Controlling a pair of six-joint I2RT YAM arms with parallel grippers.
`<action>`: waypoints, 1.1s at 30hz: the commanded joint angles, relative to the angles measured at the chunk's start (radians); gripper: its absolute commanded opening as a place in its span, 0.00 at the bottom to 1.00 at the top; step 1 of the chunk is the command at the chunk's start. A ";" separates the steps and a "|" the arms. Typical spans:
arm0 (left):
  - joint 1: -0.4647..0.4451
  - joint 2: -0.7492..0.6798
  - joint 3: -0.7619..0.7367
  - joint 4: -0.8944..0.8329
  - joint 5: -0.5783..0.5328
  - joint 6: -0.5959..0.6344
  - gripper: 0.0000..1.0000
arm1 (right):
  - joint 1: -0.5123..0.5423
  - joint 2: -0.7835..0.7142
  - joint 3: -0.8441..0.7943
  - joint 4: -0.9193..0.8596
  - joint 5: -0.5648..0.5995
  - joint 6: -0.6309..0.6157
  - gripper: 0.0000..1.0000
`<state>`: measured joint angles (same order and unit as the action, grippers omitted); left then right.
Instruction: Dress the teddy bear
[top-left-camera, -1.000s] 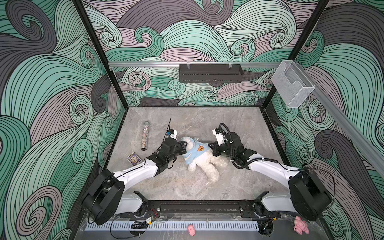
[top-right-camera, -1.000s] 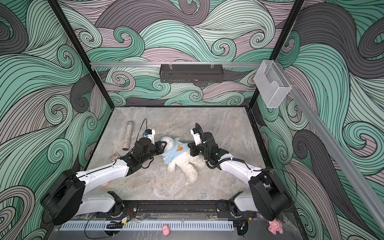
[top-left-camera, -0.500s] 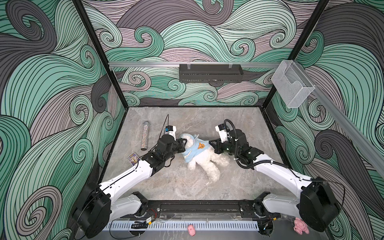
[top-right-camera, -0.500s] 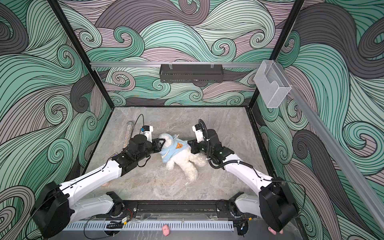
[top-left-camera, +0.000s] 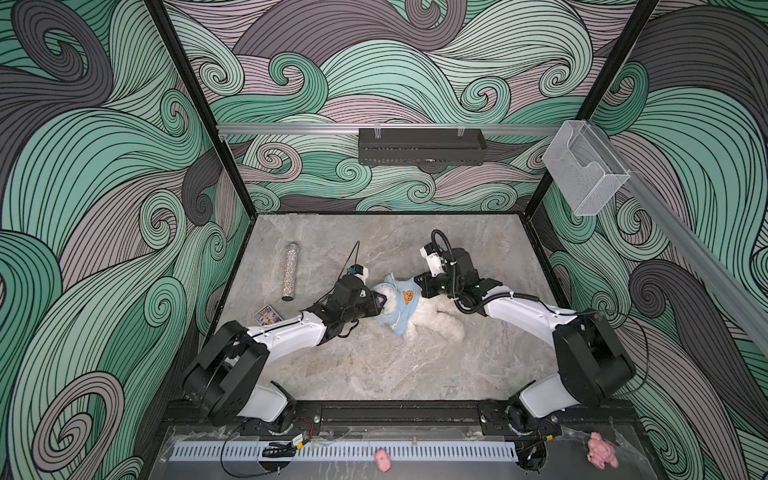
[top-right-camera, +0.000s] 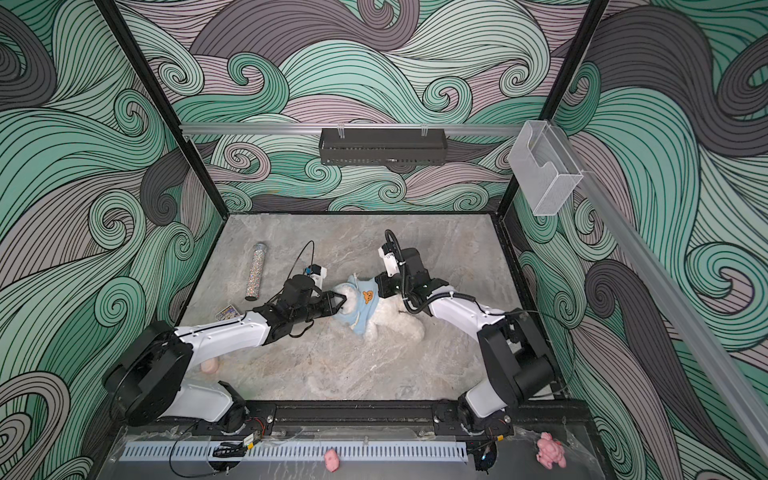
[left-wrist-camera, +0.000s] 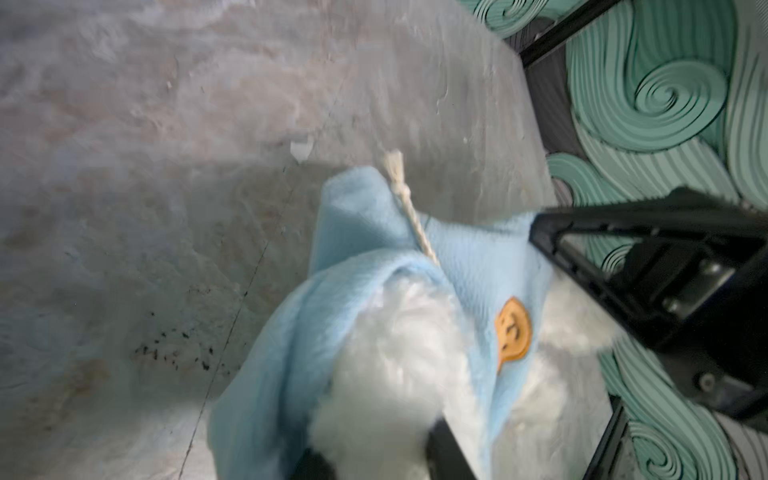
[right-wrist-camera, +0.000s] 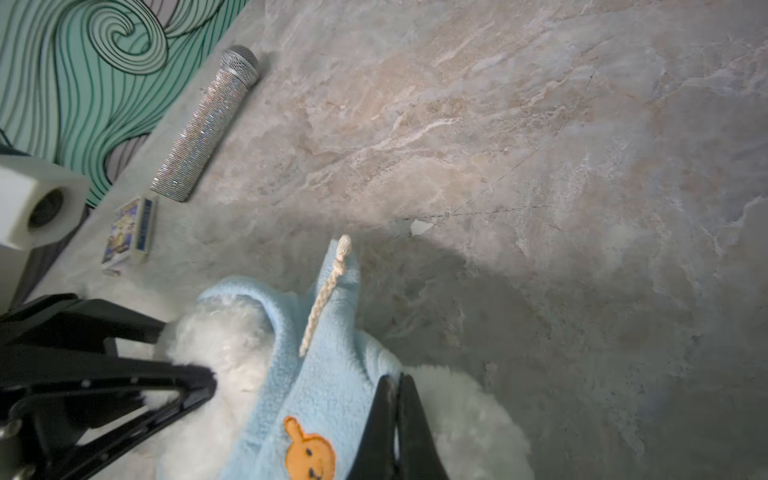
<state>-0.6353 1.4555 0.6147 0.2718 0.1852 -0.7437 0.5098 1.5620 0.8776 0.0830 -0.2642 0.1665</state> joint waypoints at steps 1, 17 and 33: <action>-0.001 0.034 0.014 -0.017 0.110 0.012 0.34 | -0.013 0.006 -0.002 0.114 -0.064 -0.145 0.00; 0.078 0.059 0.190 -0.301 0.217 0.057 0.60 | -0.016 0.013 0.000 0.102 -0.257 -0.323 0.00; 0.068 0.234 0.330 -0.232 0.220 -0.041 0.05 | -0.013 -0.022 0.080 0.032 -0.287 -0.281 0.00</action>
<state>-0.5621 1.6752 0.9272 -0.0128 0.4080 -0.7486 0.4988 1.5841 0.9062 0.1390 -0.5575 -0.1154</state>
